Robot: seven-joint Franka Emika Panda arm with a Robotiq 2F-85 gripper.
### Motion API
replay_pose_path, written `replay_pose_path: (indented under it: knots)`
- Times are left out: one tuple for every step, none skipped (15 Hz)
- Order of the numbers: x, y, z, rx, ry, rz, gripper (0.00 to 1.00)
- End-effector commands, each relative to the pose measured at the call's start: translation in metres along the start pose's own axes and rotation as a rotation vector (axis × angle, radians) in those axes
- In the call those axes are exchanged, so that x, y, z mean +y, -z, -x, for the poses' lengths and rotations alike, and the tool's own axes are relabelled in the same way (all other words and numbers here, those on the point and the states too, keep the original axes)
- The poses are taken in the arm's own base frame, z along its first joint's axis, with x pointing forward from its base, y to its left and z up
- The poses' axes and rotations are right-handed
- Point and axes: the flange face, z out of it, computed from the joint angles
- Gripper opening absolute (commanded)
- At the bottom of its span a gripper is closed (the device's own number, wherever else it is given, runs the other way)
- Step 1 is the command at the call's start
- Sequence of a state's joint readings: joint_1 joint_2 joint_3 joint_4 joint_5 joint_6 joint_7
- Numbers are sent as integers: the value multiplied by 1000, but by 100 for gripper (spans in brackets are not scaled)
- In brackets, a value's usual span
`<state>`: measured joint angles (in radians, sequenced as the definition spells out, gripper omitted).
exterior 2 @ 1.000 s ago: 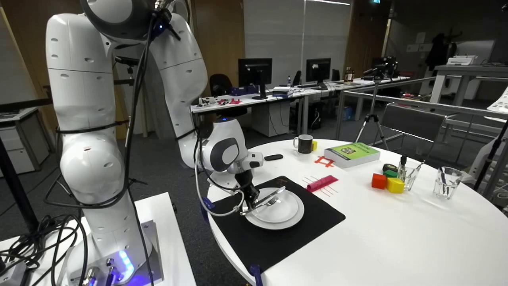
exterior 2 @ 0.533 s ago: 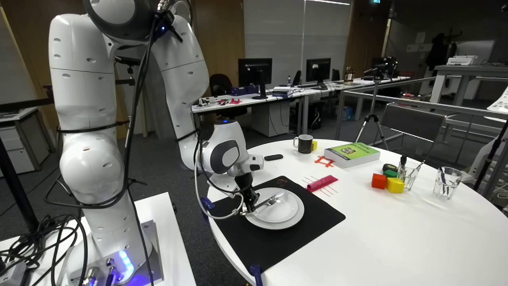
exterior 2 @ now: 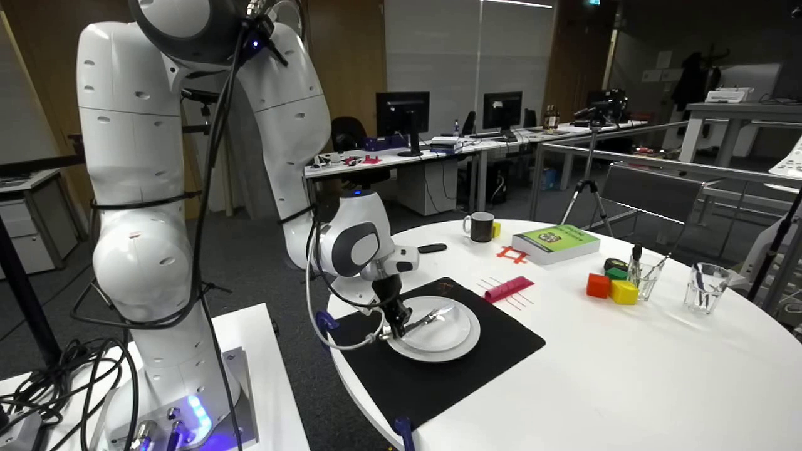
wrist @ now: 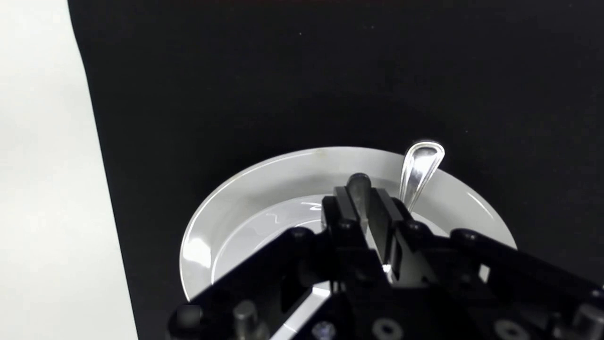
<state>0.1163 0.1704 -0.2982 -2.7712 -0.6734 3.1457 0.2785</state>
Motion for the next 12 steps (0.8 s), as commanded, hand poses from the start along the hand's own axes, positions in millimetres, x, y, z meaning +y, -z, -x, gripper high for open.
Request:
replay_pose_path:
  knots:
    - [6,3,3,17,16,-2,4]
    - [7,3,4,16,20,1,4]
    - [8,5,4,14,27,6,4]
    - [9,5,5,9,36,12,4]
    - [11,6,6,7,46,18,4]
    - [13,7,7,6,54,23,4]
    - [16,8,7,8,63,30,4]
    - [19,8,8,8,69,35,4]
    - [20,9,8,7,80,40,4]
    - [22,8,9,7,90,43,4]
    - [23,8,9,7,102,48,4]
    - [23,8,7,8,116,54,4]
